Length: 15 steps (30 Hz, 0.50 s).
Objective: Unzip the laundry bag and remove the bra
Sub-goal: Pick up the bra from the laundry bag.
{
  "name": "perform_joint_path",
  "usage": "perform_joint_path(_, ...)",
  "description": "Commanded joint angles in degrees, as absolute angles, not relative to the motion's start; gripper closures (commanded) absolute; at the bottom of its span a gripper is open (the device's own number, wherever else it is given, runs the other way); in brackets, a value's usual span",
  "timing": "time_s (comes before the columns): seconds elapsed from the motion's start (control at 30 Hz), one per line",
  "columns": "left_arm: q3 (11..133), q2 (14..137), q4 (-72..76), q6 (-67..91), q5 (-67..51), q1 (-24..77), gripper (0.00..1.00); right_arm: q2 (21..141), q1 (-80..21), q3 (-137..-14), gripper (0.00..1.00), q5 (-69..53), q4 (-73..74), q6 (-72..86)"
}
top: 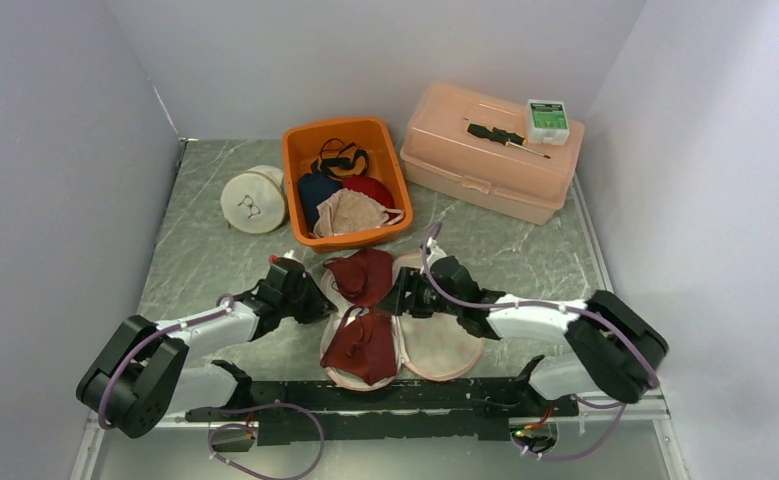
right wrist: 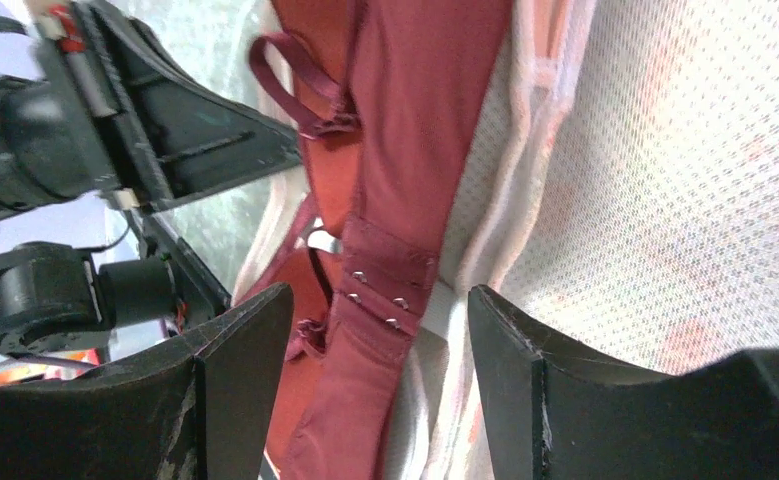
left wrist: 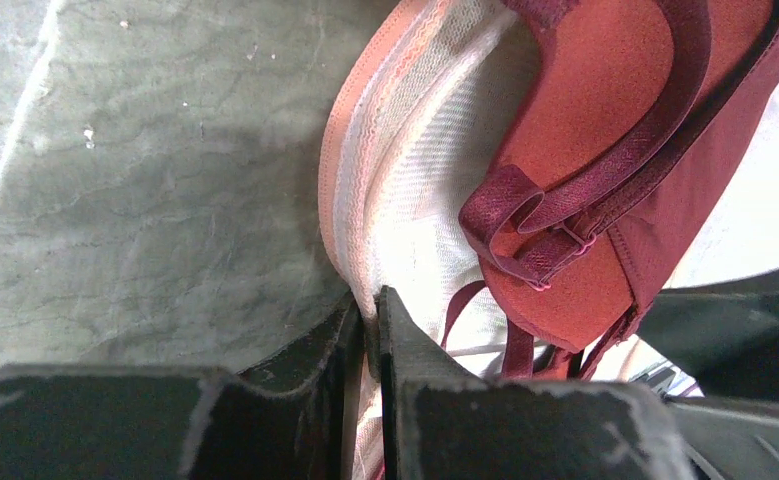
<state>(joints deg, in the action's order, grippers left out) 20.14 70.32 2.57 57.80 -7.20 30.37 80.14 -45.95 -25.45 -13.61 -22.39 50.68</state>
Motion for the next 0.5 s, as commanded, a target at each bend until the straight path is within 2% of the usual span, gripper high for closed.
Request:
perform_joint_path(0.0, 17.1, 71.3, -5.3, 56.5, -3.8, 31.0, 0.85, 70.6, -47.6, -27.5, 0.31, -3.6, -17.1, 46.5)
perform_joint_path(0.23, 17.3, 71.0, -6.1, 56.6, -3.3, 31.2, 0.86, 74.4, -47.6, -28.7, 0.31, -12.8, -18.7, 48.5)
perform_joint_path(0.47, 17.1, 70.3, -6.4, 57.3, -3.0, 31.5, 0.87, 76.5, -47.6, -28.4, 0.31, -14.2, -20.9, 49.6)
